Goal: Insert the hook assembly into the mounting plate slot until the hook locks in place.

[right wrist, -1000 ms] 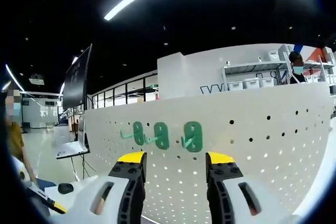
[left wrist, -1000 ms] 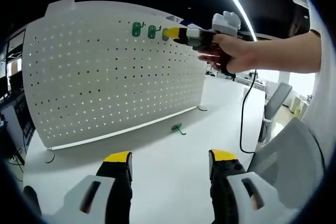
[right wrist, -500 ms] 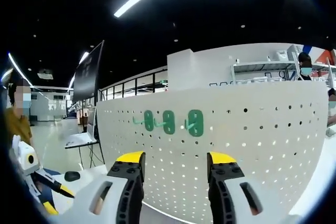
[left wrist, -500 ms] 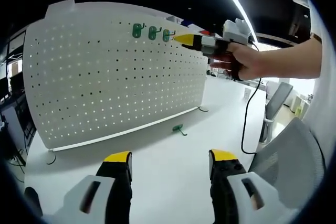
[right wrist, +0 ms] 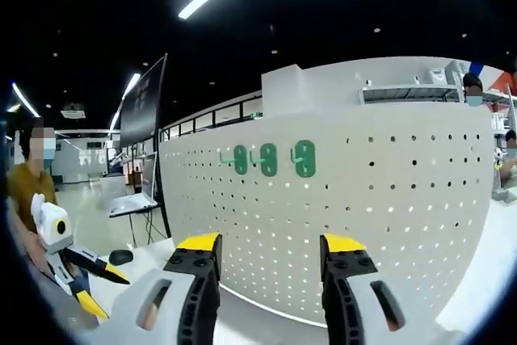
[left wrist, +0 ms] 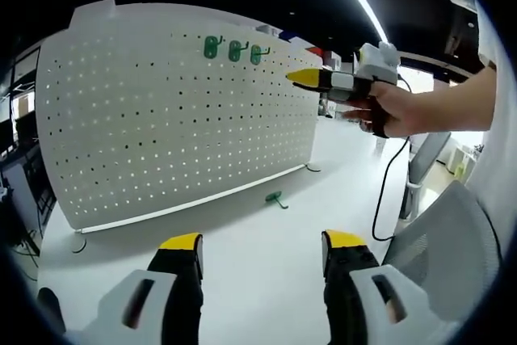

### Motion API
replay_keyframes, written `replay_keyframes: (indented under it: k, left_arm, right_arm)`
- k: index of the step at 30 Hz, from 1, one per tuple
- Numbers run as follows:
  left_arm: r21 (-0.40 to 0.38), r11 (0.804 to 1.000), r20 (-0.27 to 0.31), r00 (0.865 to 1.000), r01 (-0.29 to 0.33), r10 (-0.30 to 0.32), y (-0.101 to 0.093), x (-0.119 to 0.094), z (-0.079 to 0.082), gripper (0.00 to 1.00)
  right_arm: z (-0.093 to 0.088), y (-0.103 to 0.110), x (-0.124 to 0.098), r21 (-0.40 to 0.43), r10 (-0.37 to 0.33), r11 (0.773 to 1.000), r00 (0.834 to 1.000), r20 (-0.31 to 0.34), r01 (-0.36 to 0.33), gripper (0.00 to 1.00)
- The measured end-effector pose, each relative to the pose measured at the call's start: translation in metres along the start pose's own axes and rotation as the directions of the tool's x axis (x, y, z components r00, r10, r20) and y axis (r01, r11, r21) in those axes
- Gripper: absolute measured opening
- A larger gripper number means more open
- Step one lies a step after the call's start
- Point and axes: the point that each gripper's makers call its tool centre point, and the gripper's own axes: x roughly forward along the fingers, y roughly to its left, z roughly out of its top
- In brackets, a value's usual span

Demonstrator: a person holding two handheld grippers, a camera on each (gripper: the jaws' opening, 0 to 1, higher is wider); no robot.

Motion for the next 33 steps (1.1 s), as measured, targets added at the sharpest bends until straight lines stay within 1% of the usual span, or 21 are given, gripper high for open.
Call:
replay_keyframes:
  k: [8, 33]
  left_arm:
    - [0.002, 1.0, 0.002, 1.0, -0.001, 0.001, 0.001, 0.0, 0.002, 0.61]
    - [-0.002, 1.0, 0.007, 1.0, -0.005, 0.005, 0.003, -0.001, 0.003, 0.62]
  right_arm:
    - [-0.011, 0.006, -0.009, -0.007, 0.016, 1.0, 1.0, -0.026, -0.016, 0.48]
    - [-0.047, 0.01, -0.042, 0.027, 0.027, 0.999, 0.994, -0.108, -0.024, 0.5]
